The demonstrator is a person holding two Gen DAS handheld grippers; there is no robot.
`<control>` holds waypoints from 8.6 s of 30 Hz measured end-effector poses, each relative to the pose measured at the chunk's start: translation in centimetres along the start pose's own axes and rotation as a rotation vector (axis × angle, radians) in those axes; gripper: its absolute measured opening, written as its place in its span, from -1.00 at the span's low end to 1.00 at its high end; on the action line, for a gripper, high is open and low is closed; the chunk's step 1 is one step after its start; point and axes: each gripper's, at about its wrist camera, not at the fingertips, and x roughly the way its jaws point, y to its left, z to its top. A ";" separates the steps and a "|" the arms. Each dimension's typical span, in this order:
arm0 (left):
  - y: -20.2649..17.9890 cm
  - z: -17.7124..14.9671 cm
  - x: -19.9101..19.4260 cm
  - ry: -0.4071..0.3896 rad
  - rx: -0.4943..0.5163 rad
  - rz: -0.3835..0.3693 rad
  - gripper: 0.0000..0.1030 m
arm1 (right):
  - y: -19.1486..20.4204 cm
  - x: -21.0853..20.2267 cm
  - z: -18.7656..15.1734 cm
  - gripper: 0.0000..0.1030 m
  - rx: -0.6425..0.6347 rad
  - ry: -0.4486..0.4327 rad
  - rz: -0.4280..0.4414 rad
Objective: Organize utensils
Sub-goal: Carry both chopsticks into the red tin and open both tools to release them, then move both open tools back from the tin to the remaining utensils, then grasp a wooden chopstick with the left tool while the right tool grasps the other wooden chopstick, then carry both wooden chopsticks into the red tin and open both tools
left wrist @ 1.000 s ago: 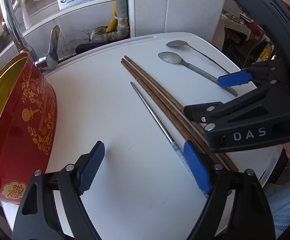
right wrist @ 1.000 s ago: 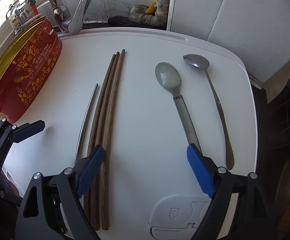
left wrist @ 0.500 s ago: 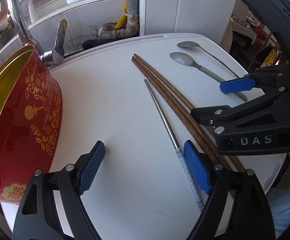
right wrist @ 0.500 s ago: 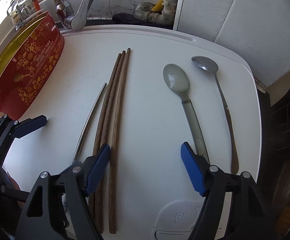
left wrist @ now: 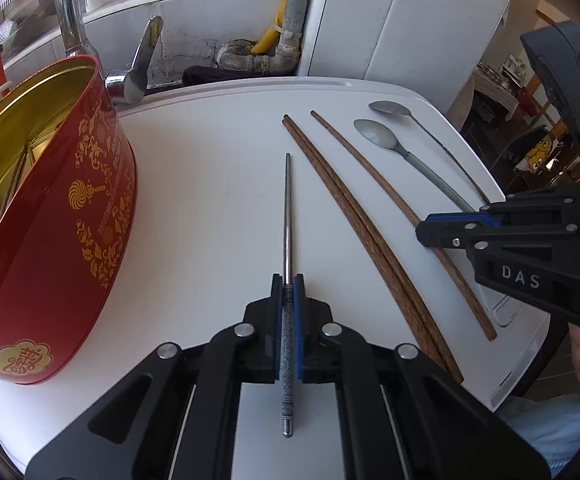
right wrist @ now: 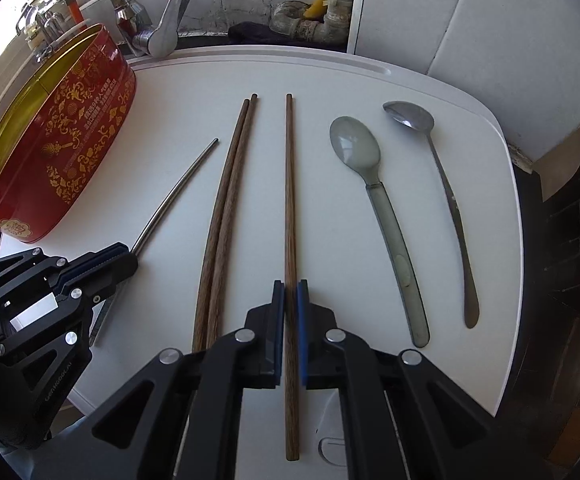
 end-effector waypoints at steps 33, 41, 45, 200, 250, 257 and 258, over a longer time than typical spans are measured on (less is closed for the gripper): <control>20.6 -1.6 -21.4 -0.367 -0.502 0.050 -0.90 | 18.9 -12.6 10.1 -0.87 -0.229 -0.236 0.446; 26.1 0.4 -16.7 -0.255 -0.601 -0.062 -0.90 | 21.8 -8.0 13.3 -0.87 -0.149 -0.130 0.412; 27.8 1.9 -14.7 -0.215 -0.583 -0.073 -0.90 | 22.1 -5.9 15.0 -0.87 -0.102 -0.084 0.382; -2.9 0.4 -3.1 -0.145 -0.005 0.040 -0.88 | -0.5 -5.2 0.9 -0.87 0.041 -0.109 0.012; 28.0 1.2 -11.6 -0.101 -0.642 -0.140 -0.88 | 23.0 -0.3 16.6 -0.87 -0.048 0.107 0.333; 29.0 1.1 -9.9 -0.047 -0.618 -0.110 -0.87 | 24.2 1.7 17.5 -0.86 -0.063 0.149 0.332; 28.5 1.2 -9.9 -0.035 -0.588 -0.079 -0.87 | 24.2 1.8 17.6 -0.84 -0.057 0.154 0.328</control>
